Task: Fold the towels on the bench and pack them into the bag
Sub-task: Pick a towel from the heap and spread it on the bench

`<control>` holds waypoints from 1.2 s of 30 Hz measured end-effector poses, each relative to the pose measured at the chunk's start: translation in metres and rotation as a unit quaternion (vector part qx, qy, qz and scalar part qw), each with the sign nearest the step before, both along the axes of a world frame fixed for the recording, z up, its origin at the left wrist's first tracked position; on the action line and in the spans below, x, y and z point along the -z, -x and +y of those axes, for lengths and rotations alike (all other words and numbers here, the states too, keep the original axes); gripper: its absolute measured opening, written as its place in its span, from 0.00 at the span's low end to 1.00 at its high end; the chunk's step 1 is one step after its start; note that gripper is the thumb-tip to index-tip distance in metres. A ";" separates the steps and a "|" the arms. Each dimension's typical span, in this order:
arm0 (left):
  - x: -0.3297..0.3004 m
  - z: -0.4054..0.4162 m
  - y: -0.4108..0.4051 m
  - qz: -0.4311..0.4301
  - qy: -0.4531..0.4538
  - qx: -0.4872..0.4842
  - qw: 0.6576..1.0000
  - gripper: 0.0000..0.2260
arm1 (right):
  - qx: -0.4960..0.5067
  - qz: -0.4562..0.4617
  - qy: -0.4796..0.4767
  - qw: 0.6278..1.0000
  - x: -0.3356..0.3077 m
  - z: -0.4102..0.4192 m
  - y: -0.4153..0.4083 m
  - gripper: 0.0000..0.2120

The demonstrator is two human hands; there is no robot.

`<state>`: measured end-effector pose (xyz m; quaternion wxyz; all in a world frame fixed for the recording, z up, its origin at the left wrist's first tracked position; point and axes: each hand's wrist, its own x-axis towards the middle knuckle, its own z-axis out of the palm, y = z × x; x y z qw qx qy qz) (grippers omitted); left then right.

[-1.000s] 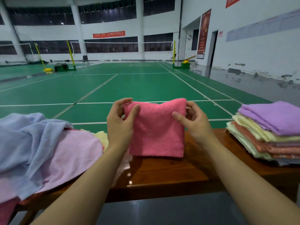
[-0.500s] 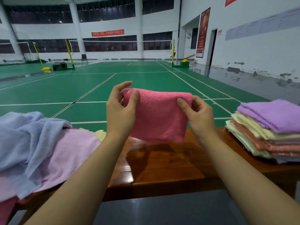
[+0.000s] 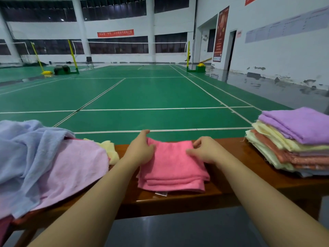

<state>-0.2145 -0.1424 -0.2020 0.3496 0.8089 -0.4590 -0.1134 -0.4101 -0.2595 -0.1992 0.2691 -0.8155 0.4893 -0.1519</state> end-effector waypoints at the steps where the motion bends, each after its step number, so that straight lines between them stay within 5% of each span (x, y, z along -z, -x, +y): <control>1: 0.005 0.002 -0.003 -0.028 -0.044 -0.007 0.999 0.28 | 0.008 0.072 0.032 0.997 0.003 -0.002 0.002 0.15; 3: 0.001 0.008 -0.007 -0.137 -0.100 -0.059 0.984 0.27 | 0.037 0.092 0.090 0.991 0.001 -0.002 0.004 0.19; 6: -0.022 0.014 0.006 -0.284 -0.099 -0.116 0.946 0.21 | -0.043 -0.013 0.161 0.986 -0.005 0.004 0.003 0.13; 9: -0.038 0.019 0.040 -0.203 -0.110 0.056 0.971 0.15 | -0.173 -0.030 0.144 0.974 -0.001 0.014 -0.004 0.10; 11: -0.037 0.023 0.061 -0.102 -0.231 0.186 0.949 0.17 | -0.216 0.010 0.080 0.973 0.006 0.018 -0.008 0.15; 14: -0.030 0.028 0.068 -0.025 -0.327 0.242 0.913 0.18 | -0.208 0.083 0.109 0.969 0.013 0.019 -0.014 0.24; 21: -0.030 0.027 0.035 -0.253 -0.315 0.143 0.904 0.19 | -0.132 0.293 0.138 0.937 -0.023 0.020 -0.008 0.20; 26: -0.015 0.025 0.011 -0.231 -0.249 0.009 0.941 0.19 | -0.093 0.218 -0.003 0.972 -0.038 0.014 0.001 0.18; 29: 0.000 0.020 0.008 -0.188 -0.201 -0.083 0.958 0.30 | 0.028 0.193 0.084 0.977 -0.029 0.004 0.005 0.16; 32: 0.010 0.011 0.016 -0.173 -0.202 -0.096 0.959 0.37 | 0.049 0.207 0.058 0.975 -0.015 0.001 -0.001 0.16; 36: 0.020 -0.005 0.029 -0.154 -0.185 -0.064 0.968 0.33 | 0.034 0.126 0.015 0.991 -0.004 -0.003 -0.011 0.17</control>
